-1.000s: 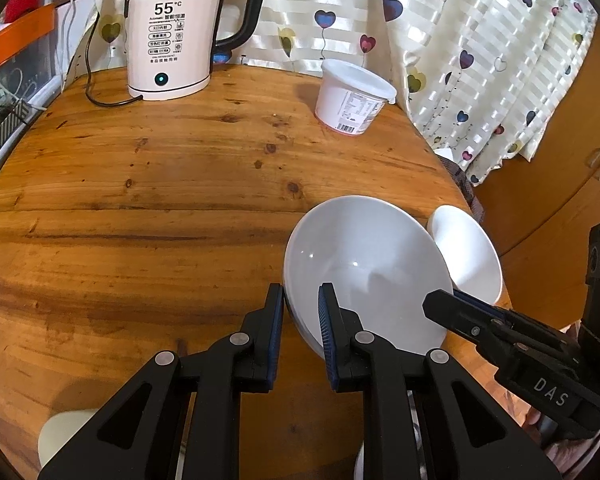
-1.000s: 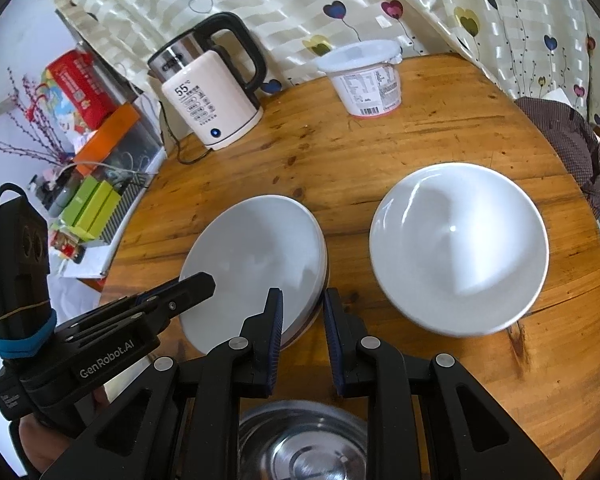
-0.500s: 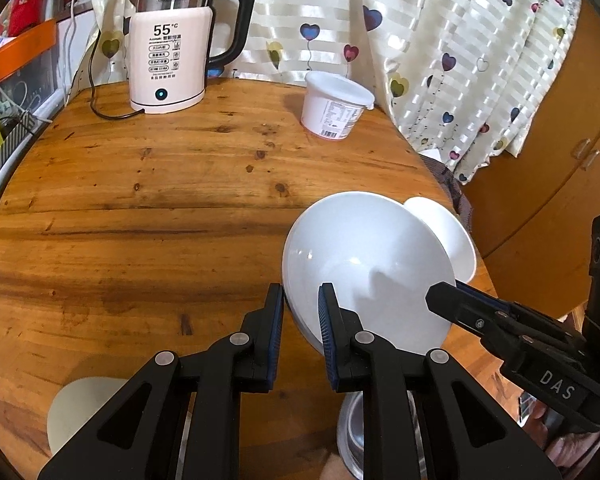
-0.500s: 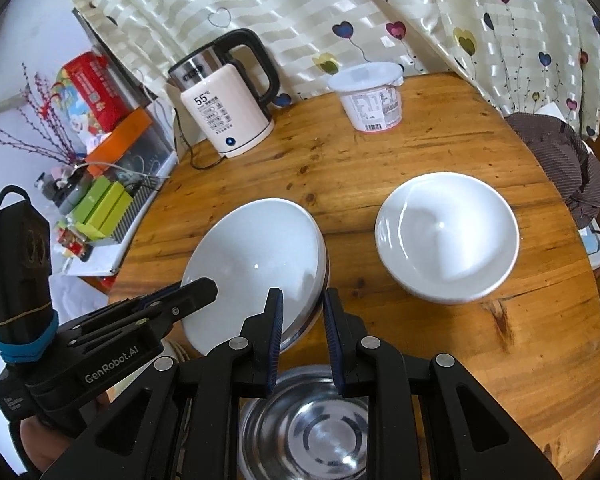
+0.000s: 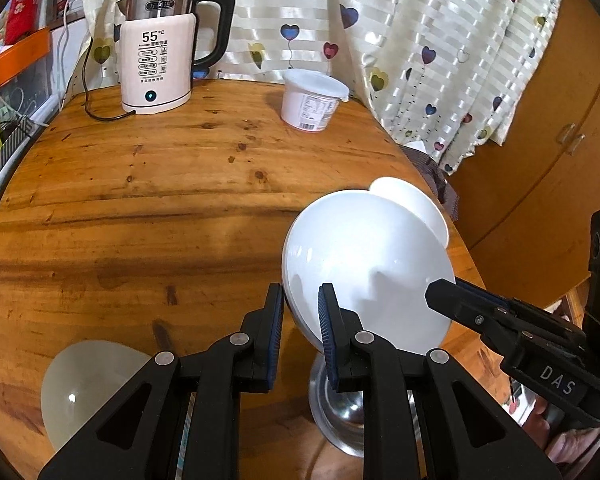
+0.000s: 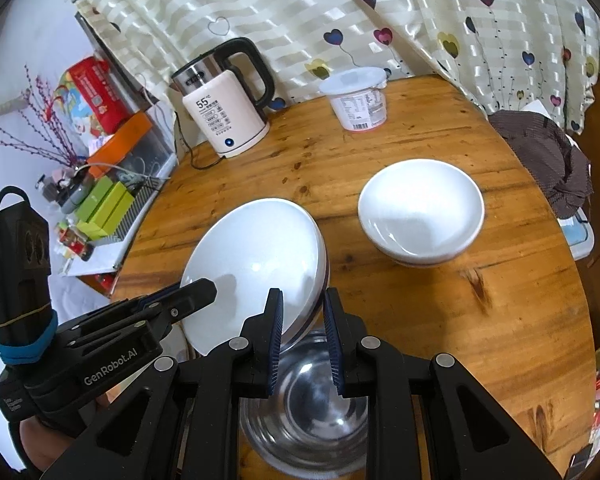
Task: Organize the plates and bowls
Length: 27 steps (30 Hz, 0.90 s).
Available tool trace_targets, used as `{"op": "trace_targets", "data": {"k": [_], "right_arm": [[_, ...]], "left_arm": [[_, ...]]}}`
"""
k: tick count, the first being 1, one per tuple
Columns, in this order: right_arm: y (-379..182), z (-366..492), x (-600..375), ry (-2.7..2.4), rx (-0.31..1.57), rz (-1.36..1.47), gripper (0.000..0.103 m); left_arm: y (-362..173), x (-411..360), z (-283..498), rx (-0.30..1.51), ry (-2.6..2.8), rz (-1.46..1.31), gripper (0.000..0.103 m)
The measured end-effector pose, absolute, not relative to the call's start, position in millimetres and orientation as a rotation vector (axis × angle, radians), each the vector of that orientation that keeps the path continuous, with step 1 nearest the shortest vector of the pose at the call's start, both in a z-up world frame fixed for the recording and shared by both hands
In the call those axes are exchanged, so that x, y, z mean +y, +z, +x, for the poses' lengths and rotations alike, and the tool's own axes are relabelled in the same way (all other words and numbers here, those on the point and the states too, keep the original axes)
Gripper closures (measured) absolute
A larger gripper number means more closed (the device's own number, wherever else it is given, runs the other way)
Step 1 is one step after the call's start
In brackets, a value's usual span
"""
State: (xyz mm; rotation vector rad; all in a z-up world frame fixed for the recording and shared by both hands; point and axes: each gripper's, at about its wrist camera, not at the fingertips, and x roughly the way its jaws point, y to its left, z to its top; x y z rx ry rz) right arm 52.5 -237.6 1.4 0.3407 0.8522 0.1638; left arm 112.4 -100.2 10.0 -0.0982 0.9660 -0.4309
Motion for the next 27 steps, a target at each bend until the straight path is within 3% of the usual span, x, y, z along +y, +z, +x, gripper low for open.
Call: {"op": "trace_targets", "data": {"k": [27], "right_arm": [[-18.7, -5.1, -252.2, 0.127, 0.898, 0.389, 0.083]], "left_arm": [[-3.6, -118.9, 60.3, 1.015, -0.475, -0.049, 0.084]]}}
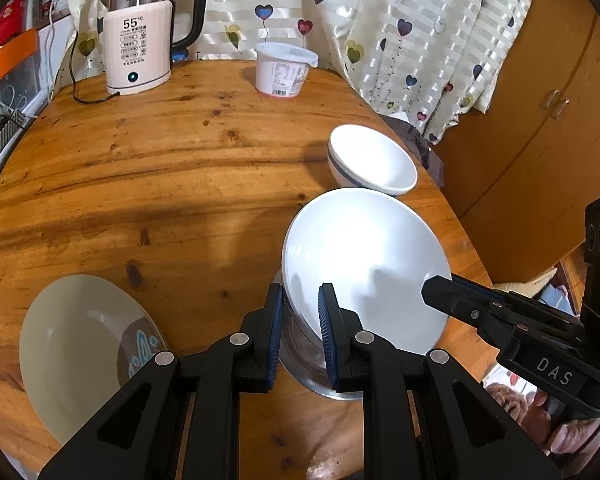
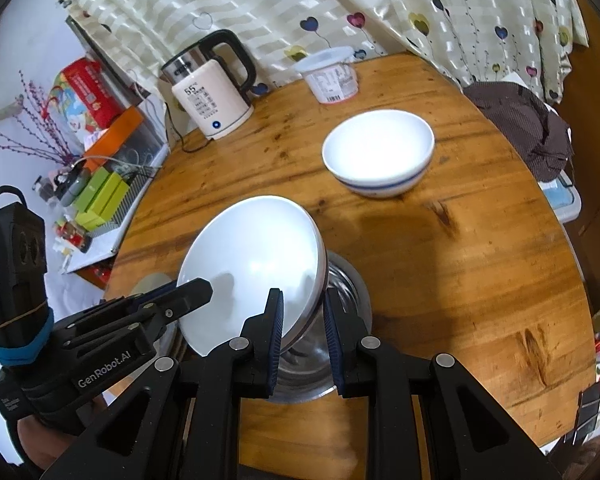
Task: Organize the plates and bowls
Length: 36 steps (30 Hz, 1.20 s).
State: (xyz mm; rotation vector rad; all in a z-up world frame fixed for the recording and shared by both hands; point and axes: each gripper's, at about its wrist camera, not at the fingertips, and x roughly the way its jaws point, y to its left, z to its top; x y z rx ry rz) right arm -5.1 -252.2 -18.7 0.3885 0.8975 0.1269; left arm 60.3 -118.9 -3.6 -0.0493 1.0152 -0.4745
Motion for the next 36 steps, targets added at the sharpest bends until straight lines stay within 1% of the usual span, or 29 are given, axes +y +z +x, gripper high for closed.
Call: {"op": "trace_targets", "data": {"k": [25, 36], "right_arm": [[-43.1, -8.6, -255.6, 0.107, 0.994, 0.382, 0.083], [-46.6, -6.8, -255.4, 0.105, 1.008, 0.361, 0.083]], "left_arm": [[-32.4, -125.8, 57.1, 1.112, -0.478, -0.039, 0.084], [-31.1, -127.8, 57.1, 1.099, -0.484, -0.016, 0.084]]}}
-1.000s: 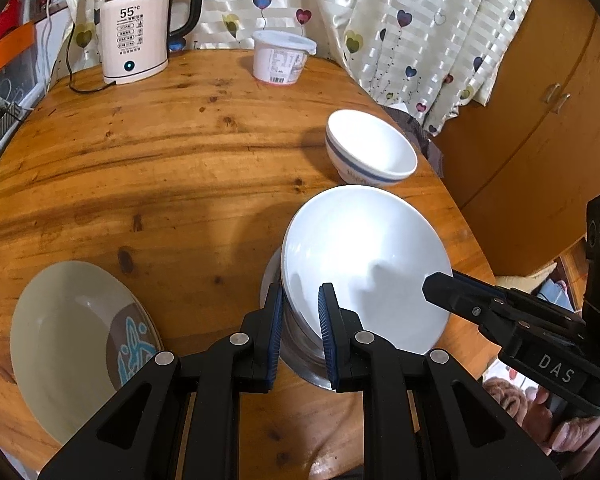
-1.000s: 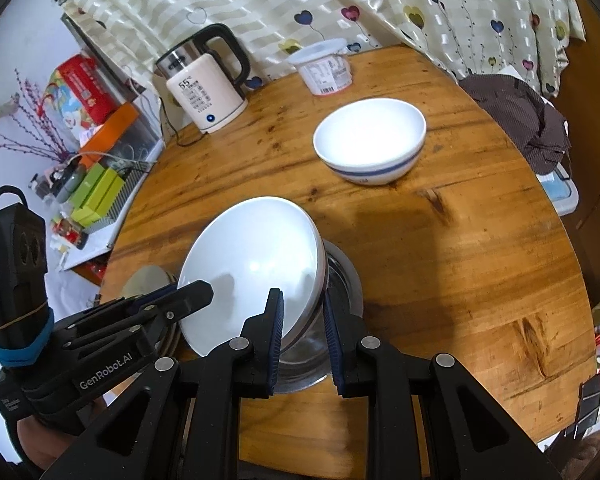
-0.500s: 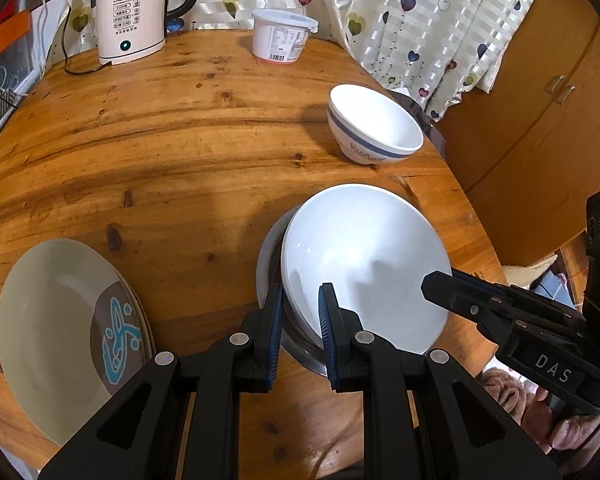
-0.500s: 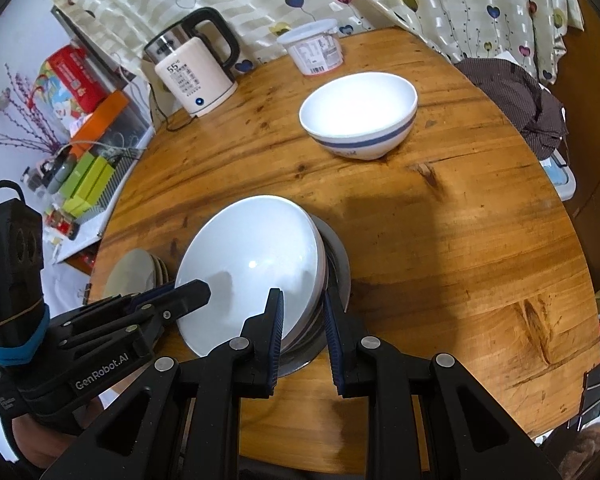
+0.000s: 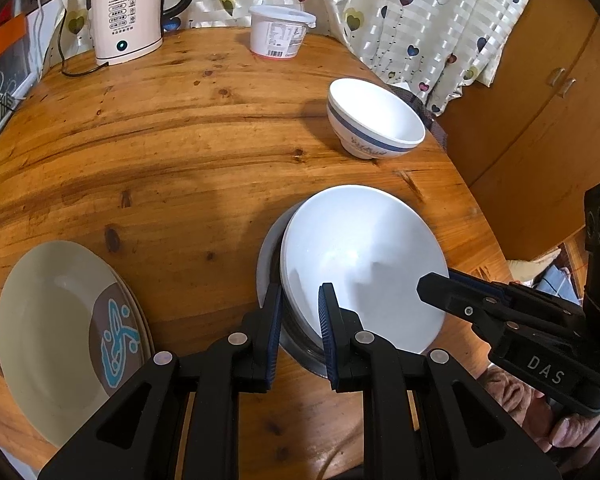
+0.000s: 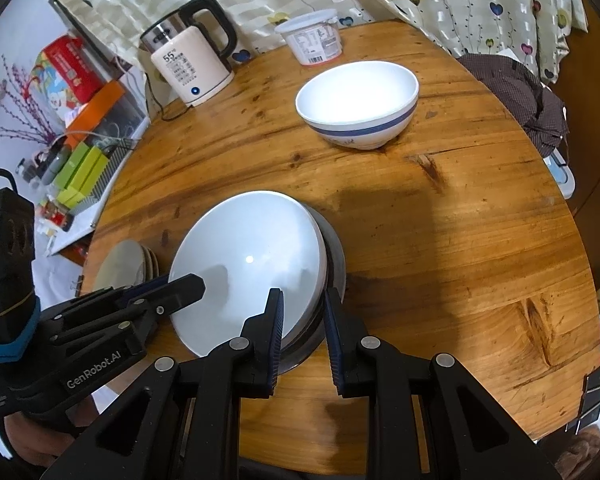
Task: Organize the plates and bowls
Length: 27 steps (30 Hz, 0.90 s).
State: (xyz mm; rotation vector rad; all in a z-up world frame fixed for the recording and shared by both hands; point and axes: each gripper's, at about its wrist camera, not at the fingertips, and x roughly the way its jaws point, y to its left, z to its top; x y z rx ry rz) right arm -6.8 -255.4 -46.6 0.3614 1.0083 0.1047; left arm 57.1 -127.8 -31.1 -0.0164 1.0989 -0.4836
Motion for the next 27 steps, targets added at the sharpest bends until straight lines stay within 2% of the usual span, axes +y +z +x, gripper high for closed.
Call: {"op": "trace_targets", "data": {"k": [27], "right_arm": [[-26.9, -12.1, -259.4, 0.104, 0.941, 0.318, 0.082]], "left_arm": [[-18.1, -100.4, 61.2, 1.034, -0.479, -0.078, 0.083]]}}
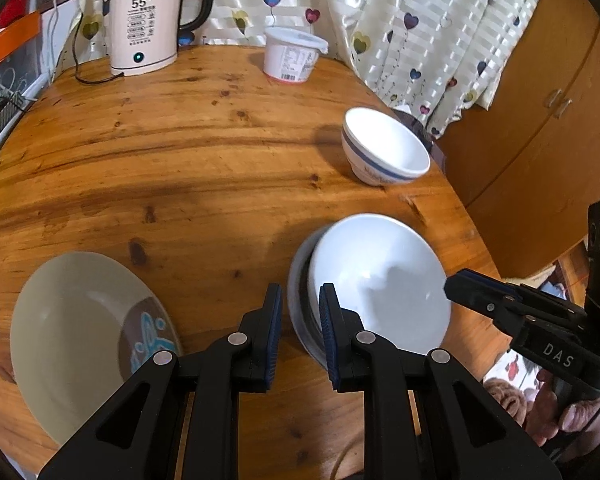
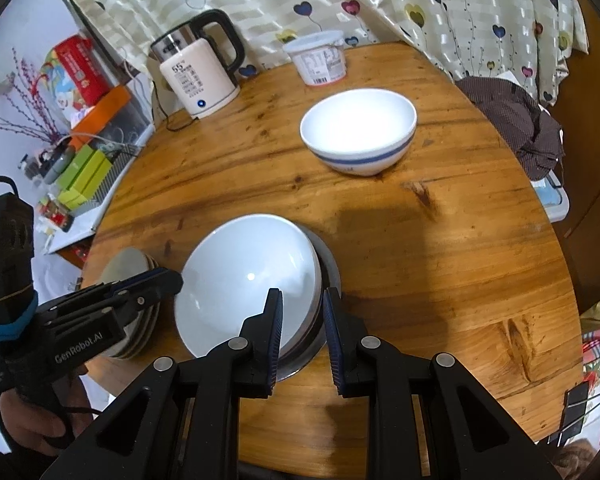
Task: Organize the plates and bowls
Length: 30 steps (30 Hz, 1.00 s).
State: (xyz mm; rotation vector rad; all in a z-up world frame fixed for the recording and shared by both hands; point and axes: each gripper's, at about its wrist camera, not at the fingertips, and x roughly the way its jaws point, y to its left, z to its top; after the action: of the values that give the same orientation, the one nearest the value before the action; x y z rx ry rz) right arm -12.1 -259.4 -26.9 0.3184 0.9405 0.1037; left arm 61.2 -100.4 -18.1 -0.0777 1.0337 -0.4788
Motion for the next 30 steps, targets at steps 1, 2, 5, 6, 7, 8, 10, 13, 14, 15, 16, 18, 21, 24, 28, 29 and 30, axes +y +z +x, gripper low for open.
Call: {"op": "trace_targets", "data": {"k": [1, 2, 5, 6, 7, 8, 10, 13, 14, 15, 16, 18, 21, 24, 28, 29, 30], "right_arm": [[-25.2, -12.9, -260.5, 0.104, 0.935, 0.319, 0.082], [-23.9, -13.2, -260.9, 0.104, 0.931, 0.320, 0.082], [-21.7, -14.4, -264.2, 0.103, 0.922, 0.325, 0.082], [-20.9, -14.6, -265.8, 0.103, 0.919, 0.328, 0.082], [-20.5, -14.7, -266.4, 0.103, 0.917, 0.330, 0.082], [-19.9, -14.9, -267.2, 0.105, 0.915, 0.333, 0.082], [-19.2, -15.1, -268.5, 0.109, 0.911, 0.339, 0.082], [-18.5, -15.4, -269.7, 0.113, 0.906, 0.345, 0.082], [-18.5, -15.3, -270.3, 0.114, 0.906, 0.348, 0.082], [-18.5, -15.3, -270.7, 0.114, 0.905, 0.350, 0.082], [-18.7, -15.7, -271.0, 0.114, 0.904, 0.351, 0.082], [-18.7, -15.4, -271.4, 0.113, 0.903, 0.354, 0.082], [-19.3, -15.1, -272.8, 0.113, 0.904, 0.359, 0.082], [-19.0, -14.4, -274.3, 0.110, 0.903, 0.363, 0.082], [-18.5, -13.7, -277.6, 0.105, 0.901, 0.371, 0.082], [-18.5, -13.3, -278.9, 0.104, 0.900, 0.373, 0.082], [-18.5, -13.0, -279.8, 0.103, 0.898, 0.374, 0.082]], "left_arm": [[-16.9, -97.5, 61.9, 1.030, -0.479, -0.086, 0.083], [-16.0, -95.3, 62.4, 1.027, -0.478, -0.093, 0.083], [-13.1, -87.2, 64.6, 1.017, -0.470, -0.113, 0.083], [-12.6, -84.9, 65.3, 1.015, -0.467, -0.118, 0.083], [-12.4, -83.5, 65.6, 1.014, -0.466, -0.120, 0.083], [-12.5, -81.6, 66.5, 1.014, -0.463, -0.126, 0.083], [-12.2, -79.0, 67.6, 1.013, -0.459, -0.131, 0.083], [-12.3, -77.2, 68.8, 1.012, -0.459, -0.136, 0.083], [-12.4, -77.1, 69.2, 1.013, -0.459, -0.137, 0.083], [-12.3, -77.1, 69.1, 1.013, -0.459, -0.136, 0.083], [-12.3, -77.0, 69.1, 1.012, -0.460, -0.136, 0.083], [-12.6, -76.6, 69.9, 1.013, -0.460, -0.137, 0.083], [-12.4, -76.6, 70.4, 1.015, -0.460, -0.140, 0.083], [-12.4, -76.8, 70.6, 1.013, -0.460, -0.137, 0.083], [-12.9, -77.9, 72.0, 1.014, -0.463, -0.134, 0.083], [-13.0, -78.5, 72.8, 1.015, -0.464, -0.134, 0.083], [-12.8, -79.4, 73.5, 1.016, -0.465, -0.134, 0.083]]}}
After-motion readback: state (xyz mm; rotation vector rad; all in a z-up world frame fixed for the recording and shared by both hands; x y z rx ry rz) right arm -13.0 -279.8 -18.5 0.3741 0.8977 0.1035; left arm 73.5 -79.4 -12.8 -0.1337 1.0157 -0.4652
